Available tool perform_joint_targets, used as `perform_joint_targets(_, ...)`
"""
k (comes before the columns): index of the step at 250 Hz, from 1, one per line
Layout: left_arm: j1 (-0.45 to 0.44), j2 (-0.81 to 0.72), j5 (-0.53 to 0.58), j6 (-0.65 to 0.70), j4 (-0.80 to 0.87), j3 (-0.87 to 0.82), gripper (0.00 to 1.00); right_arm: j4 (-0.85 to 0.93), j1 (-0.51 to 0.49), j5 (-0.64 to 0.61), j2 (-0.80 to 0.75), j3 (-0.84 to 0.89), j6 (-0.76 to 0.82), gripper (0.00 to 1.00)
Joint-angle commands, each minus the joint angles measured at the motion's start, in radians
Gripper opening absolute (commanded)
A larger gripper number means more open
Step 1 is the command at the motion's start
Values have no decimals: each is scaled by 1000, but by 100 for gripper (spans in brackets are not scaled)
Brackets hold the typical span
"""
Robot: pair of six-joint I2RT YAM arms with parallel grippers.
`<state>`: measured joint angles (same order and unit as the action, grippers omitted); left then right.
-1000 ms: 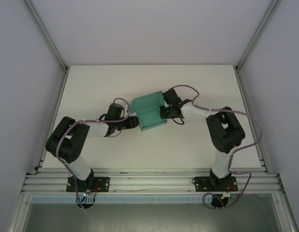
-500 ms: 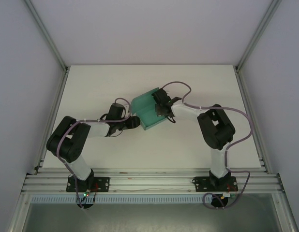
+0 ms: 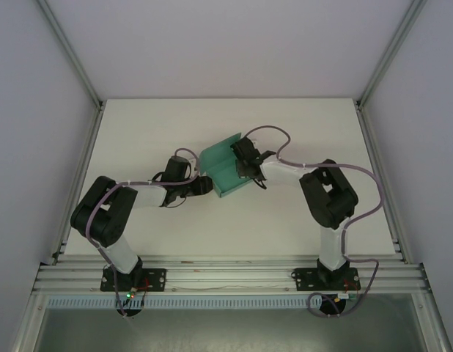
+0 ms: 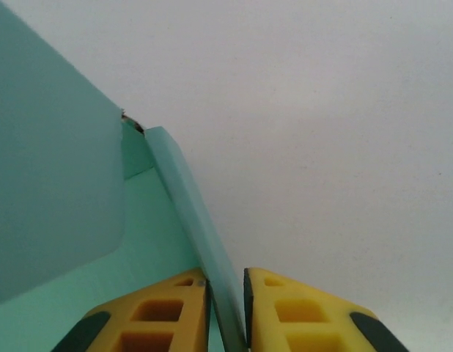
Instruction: Assemble paper box
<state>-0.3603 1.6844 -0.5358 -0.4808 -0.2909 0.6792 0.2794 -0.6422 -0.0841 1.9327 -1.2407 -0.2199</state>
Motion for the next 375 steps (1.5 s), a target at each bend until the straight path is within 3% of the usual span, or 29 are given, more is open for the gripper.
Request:
perform_joint_targets(1,-13,-23,-13,8,-1,42,45,137,-7,89,49,120,87,21)
perform_joint_targets(26,-9,-46,22,16,47,57,47,119,-7,65,33,144,122,18)
perform_joint_targets(83,-2,-180,117,116,183,60,73,86,-2,62,31,163,171,5)
perform_joint_targets(111,5,-242,187,143,233,66,79,103,1,60,41,144,179,2)
perform_joint_targets(159,21,-279,246,145,279,93,82,203,0,15,96,71,153,2)
perform_joint_targets(181,26,-282,269,145,295,100,82,261,-8,-69,124,40,103,3)
perform_joint_targets(253,36,-293,295,146,300,85,82,266,-15,-144,114,40,73,0)
perform_joint_targets(288,38,-307,289,143,291,74,82,211,-15,-53,84,56,90,19)
perform_joint_targets(330,38,-319,280,136,291,69,82,161,-11,-13,77,61,94,21)
perform_joint_targets(375,38,-332,281,135,294,63,81,157,-10,-30,97,60,93,0)
